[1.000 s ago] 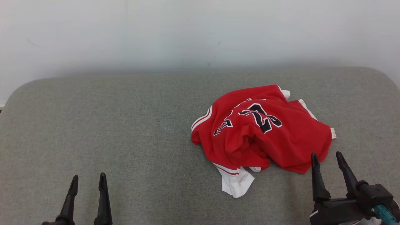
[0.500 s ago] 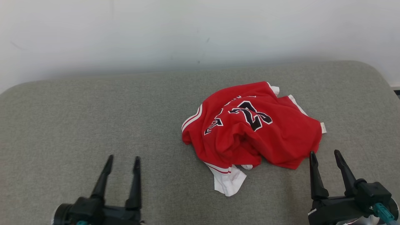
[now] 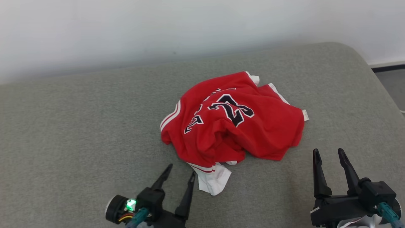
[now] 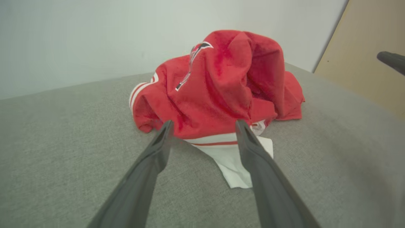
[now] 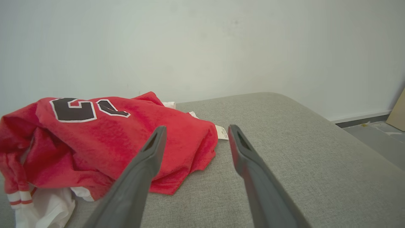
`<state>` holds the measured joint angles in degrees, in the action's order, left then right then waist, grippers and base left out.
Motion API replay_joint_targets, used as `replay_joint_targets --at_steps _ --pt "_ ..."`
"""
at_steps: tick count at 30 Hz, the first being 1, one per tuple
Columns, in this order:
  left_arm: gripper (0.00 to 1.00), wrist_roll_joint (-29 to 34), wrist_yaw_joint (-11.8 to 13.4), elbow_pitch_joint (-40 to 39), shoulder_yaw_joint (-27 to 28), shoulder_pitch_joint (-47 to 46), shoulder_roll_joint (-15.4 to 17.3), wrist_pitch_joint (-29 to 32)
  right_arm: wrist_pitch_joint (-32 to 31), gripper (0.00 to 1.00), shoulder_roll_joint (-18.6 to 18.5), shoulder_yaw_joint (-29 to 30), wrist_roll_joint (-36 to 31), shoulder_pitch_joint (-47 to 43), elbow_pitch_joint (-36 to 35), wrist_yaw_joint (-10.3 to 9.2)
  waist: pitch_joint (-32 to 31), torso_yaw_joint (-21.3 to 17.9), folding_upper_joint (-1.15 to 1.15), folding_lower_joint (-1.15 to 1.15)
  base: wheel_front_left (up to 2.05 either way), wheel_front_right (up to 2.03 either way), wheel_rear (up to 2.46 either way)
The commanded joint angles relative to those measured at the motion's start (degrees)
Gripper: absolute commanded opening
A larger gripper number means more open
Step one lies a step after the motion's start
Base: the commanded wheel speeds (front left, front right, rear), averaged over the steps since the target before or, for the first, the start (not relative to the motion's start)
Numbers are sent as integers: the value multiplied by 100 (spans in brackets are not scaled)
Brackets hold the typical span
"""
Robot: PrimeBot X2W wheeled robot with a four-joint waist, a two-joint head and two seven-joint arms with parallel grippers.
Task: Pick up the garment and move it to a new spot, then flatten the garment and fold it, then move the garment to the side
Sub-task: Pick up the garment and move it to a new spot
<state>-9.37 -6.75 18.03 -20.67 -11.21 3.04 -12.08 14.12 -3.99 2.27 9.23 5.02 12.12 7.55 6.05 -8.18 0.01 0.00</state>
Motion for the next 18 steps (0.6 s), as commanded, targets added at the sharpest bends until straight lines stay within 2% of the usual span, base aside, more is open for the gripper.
replay_joint_targets --at_steps 1,6,18 --pt "100 -3 16 78 -58 -101 -8 85 24 100 23 6 11 70 4 -12 123 -144 -1 0 0 0 0" --pt "100 -100 102 413 -449 -297 -12 367 65 100 48 -2 57 143 65 -12 271 -329 -1 0 0 0 0" --pt "100 -330 623 1345 -918 -814 -10 800 113 100 91 -43 124 311 215 -12 514 -756 -1 0 0 0 0"
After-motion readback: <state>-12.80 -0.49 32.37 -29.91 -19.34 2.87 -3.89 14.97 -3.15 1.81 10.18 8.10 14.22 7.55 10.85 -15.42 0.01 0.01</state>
